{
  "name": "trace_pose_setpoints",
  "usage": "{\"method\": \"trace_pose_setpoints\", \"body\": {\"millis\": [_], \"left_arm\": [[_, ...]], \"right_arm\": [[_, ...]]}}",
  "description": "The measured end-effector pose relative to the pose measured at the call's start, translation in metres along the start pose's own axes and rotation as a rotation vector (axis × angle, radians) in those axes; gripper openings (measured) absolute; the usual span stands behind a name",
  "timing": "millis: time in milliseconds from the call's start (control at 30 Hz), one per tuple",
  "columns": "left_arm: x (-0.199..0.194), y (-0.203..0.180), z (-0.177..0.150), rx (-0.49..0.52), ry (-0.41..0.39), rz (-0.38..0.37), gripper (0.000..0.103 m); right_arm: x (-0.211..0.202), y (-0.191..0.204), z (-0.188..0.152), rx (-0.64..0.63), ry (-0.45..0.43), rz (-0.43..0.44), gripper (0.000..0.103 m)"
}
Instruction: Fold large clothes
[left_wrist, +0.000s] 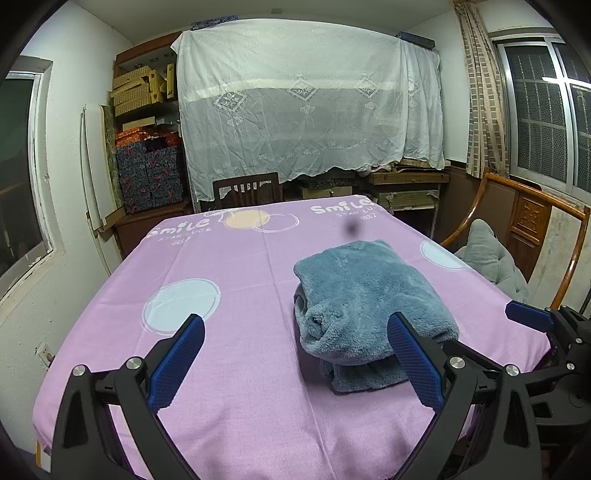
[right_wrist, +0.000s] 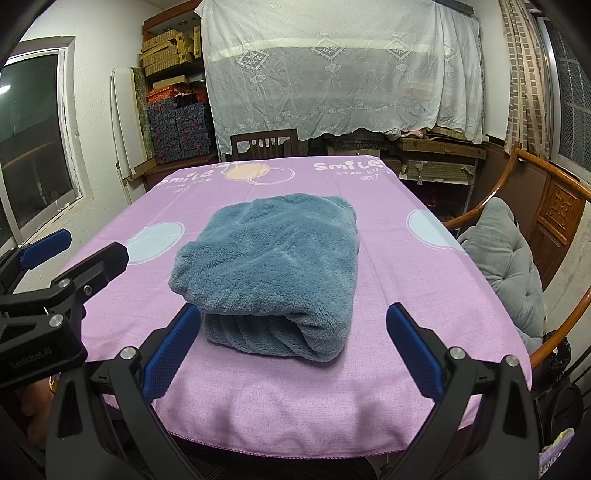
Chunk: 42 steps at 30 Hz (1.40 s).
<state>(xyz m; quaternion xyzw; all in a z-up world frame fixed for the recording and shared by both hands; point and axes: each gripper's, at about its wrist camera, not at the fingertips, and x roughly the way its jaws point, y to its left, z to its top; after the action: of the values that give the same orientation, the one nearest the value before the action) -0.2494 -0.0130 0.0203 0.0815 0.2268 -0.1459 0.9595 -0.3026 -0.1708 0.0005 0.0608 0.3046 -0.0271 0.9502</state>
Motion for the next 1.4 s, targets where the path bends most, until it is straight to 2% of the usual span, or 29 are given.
{"method": "trace_pose_setpoints", "body": {"millis": [1400], "left_arm": [[0.0051,0.0011,-0.0038,0.000,0.013,-0.001,0.099]], "right_arm": [[0.0002,-0.0054,-0.0039,0.001,0.006,0.002,0.098]]}}
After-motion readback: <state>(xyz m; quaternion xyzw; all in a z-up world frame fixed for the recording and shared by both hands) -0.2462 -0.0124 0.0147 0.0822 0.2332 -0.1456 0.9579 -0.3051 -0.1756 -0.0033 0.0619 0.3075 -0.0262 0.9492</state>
